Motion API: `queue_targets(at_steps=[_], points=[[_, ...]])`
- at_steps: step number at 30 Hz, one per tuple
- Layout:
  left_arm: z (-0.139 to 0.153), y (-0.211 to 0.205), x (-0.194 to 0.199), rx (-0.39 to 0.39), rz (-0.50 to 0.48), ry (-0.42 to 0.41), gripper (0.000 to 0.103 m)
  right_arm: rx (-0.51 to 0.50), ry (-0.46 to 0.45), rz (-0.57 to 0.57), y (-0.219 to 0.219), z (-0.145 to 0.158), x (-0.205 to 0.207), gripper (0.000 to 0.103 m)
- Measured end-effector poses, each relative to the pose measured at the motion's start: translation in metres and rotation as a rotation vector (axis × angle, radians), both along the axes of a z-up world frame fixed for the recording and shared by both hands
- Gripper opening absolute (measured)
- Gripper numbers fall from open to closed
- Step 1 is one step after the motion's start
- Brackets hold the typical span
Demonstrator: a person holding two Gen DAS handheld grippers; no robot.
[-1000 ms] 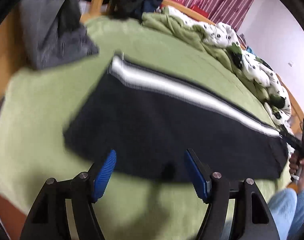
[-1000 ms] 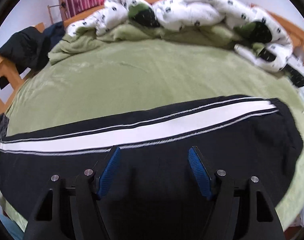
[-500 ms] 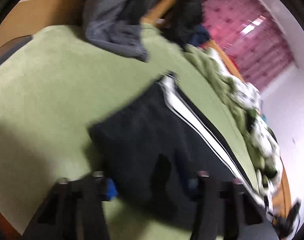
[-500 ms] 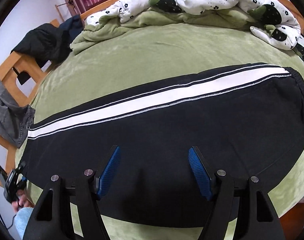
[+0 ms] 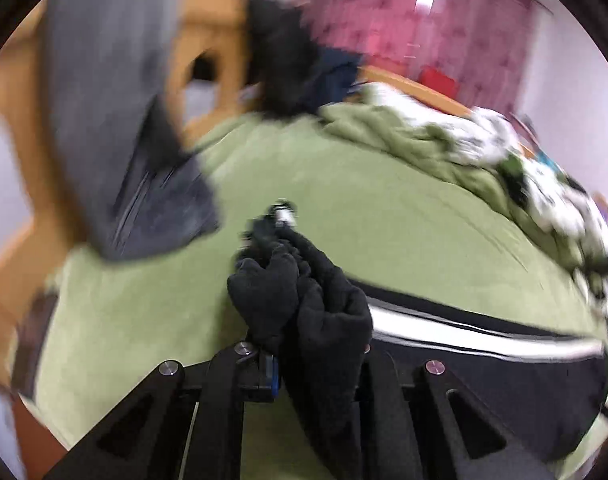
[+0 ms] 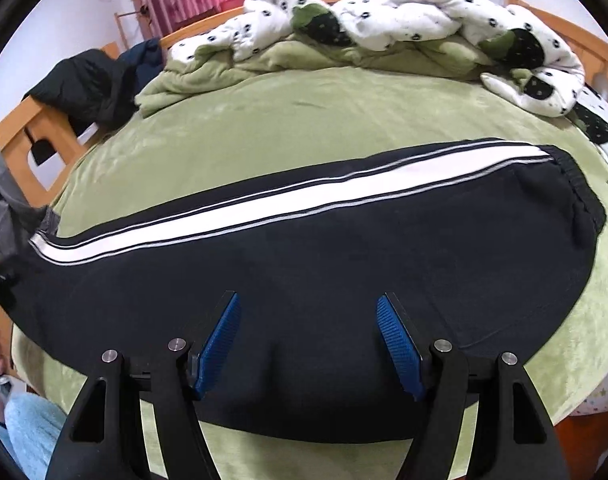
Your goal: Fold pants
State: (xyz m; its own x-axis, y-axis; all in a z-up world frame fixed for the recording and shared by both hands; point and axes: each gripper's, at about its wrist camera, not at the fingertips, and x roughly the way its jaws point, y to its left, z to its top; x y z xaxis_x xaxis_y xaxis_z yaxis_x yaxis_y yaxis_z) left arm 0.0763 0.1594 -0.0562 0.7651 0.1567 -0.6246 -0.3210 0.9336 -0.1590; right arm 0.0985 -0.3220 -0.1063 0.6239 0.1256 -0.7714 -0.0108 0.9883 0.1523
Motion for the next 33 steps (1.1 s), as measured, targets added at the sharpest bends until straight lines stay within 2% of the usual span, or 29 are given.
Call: queue_targets(at_steps=[3,5,6,9,12,14,16,17,18,20,22,25,27,29,31,33], points=[[0.028,-0.066,0.009,0.087,-0.132,-0.029,0.013,-0.014,-0.023,-0.056,-0.024,0.001,-0.001,0.070],[0.033,-0.114,0.019,0.097,-0.215,-0.032,0.013,0.007,-0.043,-0.090,-0.040,0.003,-0.005,0.070],[0.031,-0.140,0.026,0.078,-0.261,-0.027,0.013,0.027,-0.049,-0.106,-0.047,0.004,-0.006,0.070],[0.008,-0.208,0.044,0.005,-0.369,0.040,0.013,0.071,-0.077,-0.170,-0.072,0.007,-0.014,0.070],[-0.041,-0.280,0.054,-0.078,-0.506,0.119,0.013,0.084,-0.096,-0.212,-0.089,0.011,-0.020,0.070],[-0.068,-0.310,0.050,-0.108,-0.595,0.155,0.013,0.107,-0.103,-0.227,-0.097,0.012,-0.025,0.070],[-0.097,-0.338,0.035,-0.150,-0.682,0.224,0.013,0.119,-0.101,-0.233,-0.102,0.013,-0.028,0.070],[-0.102,-0.342,0.029,-0.143,-0.686,0.234,0.013,0.120,-0.100,-0.232,-0.104,0.013,-0.030,0.070],[-0.105,-0.345,0.023,-0.102,-0.680,0.241,0.015,0.119,-0.100,-0.230,-0.104,0.013,-0.031,0.070],[-0.098,-0.339,0.015,-0.069,-0.704,0.243,0.026,0.118,-0.108,-0.218,-0.102,0.014,-0.034,0.070],[-0.085,-0.316,0.008,-0.117,-0.690,0.231,0.051,0.129,-0.115,-0.203,-0.100,0.014,-0.034,0.070],[-0.061,-0.274,-0.009,-0.187,-0.663,0.168,0.066,0.146,-0.093,-0.170,-0.089,0.010,-0.026,0.070],[-0.051,-0.249,-0.021,-0.122,-0.612,0.131,0.069,0.169,-0.060,-0.117,-0.076,0.006,-0.017,0.070],[-0.046,-0.224,-0.036,-0.014,-0.532,0.106,0.070,0.203,-0.016,-0.047,-0.062,0.000,-0.008,0.070],[-0.048,-0.206,-0.042,0.033,-0.488,0.124,0.070,0.224,0.040,0.005,-0.045,-0.009,0.001,0.070],[-0.055,-0.184,-0.046,0.038,-0.442,0.158,0.070,0.239,0.092,0.029,-0.031,-0.019,0.008,0.070]])
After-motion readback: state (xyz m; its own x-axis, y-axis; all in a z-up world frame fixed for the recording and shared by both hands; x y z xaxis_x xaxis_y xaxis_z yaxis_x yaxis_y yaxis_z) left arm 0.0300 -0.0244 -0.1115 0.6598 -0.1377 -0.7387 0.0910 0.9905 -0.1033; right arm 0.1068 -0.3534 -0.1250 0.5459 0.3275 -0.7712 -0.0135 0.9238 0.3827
